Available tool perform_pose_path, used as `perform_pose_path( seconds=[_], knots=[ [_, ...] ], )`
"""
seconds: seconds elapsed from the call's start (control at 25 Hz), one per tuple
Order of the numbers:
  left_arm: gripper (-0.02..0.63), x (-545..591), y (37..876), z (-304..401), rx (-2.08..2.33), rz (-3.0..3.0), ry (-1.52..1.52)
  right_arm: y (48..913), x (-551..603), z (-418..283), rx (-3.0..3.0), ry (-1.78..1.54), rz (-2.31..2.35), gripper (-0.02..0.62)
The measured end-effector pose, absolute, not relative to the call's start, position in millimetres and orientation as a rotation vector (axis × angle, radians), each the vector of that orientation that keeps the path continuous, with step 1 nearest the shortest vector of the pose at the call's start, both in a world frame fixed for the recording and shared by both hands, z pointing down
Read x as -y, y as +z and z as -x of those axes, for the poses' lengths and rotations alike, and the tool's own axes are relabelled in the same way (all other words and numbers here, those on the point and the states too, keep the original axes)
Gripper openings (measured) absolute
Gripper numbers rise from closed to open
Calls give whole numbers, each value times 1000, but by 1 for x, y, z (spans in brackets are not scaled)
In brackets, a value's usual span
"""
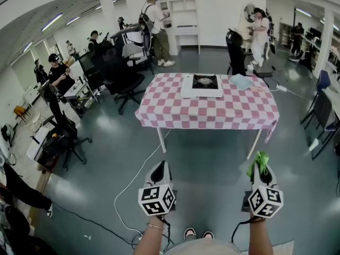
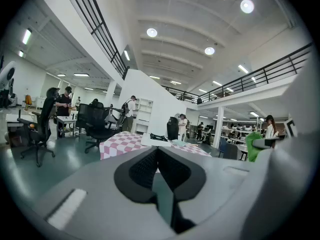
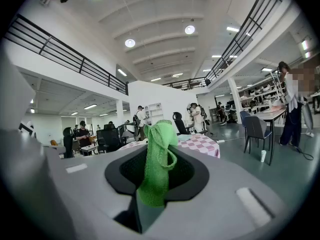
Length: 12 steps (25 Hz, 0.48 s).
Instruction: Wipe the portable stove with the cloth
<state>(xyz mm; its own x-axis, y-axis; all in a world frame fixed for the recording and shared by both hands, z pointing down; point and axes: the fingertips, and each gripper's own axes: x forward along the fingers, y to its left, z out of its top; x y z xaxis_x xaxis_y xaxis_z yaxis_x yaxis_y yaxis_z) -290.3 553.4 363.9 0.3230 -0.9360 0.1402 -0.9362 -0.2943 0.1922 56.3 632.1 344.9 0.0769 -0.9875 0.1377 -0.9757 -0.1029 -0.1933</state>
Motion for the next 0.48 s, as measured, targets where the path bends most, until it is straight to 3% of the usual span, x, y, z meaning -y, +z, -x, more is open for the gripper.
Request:
perform_pose_path(
  seconds=[0.48],
  knots=[
    [0,-558,362,306,1710,-2325,-47,347,-635,-55,-2023,-339,2311,97]
  ],
)
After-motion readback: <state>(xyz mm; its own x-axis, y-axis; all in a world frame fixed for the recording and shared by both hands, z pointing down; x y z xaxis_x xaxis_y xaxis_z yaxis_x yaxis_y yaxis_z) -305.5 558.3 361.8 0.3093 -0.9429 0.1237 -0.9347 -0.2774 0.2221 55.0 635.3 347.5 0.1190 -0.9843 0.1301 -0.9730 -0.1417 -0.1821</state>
